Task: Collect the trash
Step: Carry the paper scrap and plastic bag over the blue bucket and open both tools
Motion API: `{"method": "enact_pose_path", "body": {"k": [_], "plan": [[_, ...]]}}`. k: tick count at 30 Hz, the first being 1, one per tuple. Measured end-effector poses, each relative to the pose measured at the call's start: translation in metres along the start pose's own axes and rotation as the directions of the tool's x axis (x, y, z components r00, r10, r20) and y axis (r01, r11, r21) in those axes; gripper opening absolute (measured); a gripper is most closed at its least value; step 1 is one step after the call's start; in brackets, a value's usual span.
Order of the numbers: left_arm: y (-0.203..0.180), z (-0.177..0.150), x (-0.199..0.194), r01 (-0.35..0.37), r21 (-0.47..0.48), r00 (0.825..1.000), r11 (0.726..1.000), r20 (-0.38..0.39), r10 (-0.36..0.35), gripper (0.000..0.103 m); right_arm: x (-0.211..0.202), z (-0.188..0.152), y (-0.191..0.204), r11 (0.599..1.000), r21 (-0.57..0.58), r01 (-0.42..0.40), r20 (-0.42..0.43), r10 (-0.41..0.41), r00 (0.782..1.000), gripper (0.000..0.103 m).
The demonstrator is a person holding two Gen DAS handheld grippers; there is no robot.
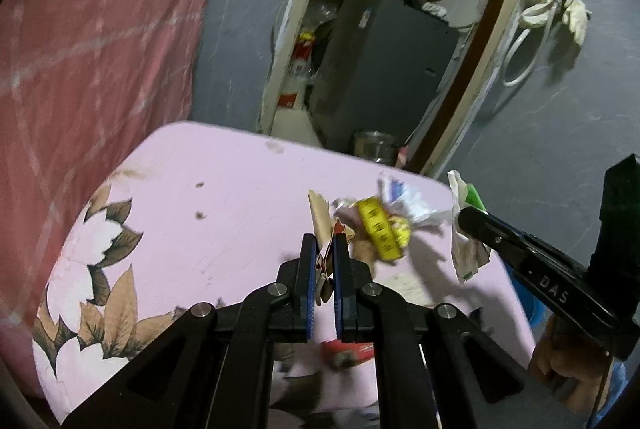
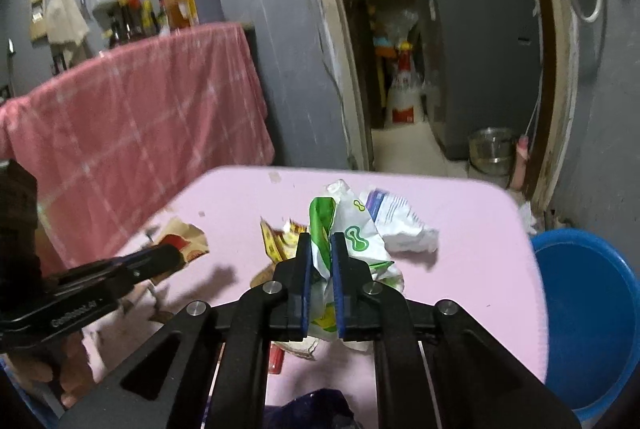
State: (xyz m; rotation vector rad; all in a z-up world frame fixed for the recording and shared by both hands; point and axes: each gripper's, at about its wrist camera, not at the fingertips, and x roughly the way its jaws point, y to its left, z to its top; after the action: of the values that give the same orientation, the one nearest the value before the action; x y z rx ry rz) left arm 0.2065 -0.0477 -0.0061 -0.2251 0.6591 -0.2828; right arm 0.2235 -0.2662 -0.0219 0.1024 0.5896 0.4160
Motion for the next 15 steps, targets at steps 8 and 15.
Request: {"method": "enact_pose_path", "body": {"k": [8, 15], "plan": [[-0.048, 0.01, -0.015, 0.041, 0.055, 0.99, 0.998, 0.131, -0.048, 0.005, -0.065, 0.011, -0.005, 0.999, -0.035, 0.018, 0.223, -0.009, 0.975, 0.007], [-0.108, 0.02, -0.019, 0.133, 0.132, 0.963, 0.982, 0.219, -0.159, 0.005, -0.123, 0.01, -0.035, 0.997, -0.036, 0.073, 0.385, -0.054, 0.921, 0.007]]}}
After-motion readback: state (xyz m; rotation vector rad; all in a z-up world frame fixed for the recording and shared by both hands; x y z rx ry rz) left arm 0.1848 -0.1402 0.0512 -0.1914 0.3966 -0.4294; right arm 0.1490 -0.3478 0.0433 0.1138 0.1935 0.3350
